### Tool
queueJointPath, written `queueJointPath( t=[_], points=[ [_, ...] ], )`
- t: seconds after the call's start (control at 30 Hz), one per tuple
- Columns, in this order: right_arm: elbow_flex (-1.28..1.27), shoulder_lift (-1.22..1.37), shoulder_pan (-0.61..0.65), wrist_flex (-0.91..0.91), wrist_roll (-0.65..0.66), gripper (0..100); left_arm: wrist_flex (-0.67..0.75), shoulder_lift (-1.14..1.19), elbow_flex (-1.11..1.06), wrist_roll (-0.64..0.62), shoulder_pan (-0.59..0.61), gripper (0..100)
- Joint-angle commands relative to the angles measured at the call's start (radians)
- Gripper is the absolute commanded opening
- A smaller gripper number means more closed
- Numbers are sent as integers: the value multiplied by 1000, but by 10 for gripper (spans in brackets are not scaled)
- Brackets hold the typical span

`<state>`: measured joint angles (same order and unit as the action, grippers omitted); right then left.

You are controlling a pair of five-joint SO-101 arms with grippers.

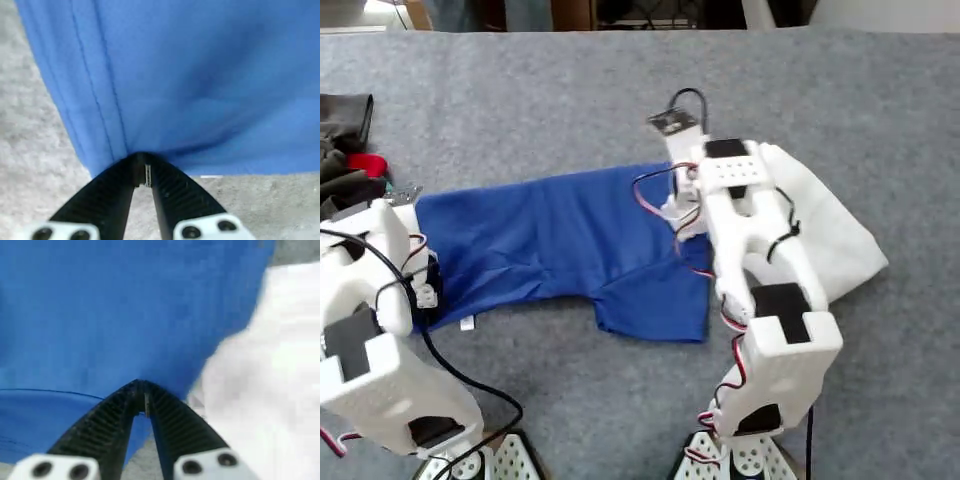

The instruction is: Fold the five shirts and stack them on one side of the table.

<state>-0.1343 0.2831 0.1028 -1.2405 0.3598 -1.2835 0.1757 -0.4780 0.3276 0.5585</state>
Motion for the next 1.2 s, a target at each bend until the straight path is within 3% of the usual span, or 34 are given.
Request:
queueJointPath(
  t=[0.0,0.27,0.73,0.8,1.0,1.17],
  points=[
    [2,8,-58,15,44,15,-28,124,110,32,50,30],
    [4,12,-21,6,86,15,-146,164,364,29,56,30],
    [-51,-94,3,23,81,15,-336,8,579,26,-104,30],
    [-82,-93,3,58,81,15,-279,3,621,15,-104,30],
    [-193,-93,-2,172,80,15,63,167,601,-77,-97,30],
    [-283,-93,-58,281,89,15,107,374,642,-74,-87,30]
  ],
)
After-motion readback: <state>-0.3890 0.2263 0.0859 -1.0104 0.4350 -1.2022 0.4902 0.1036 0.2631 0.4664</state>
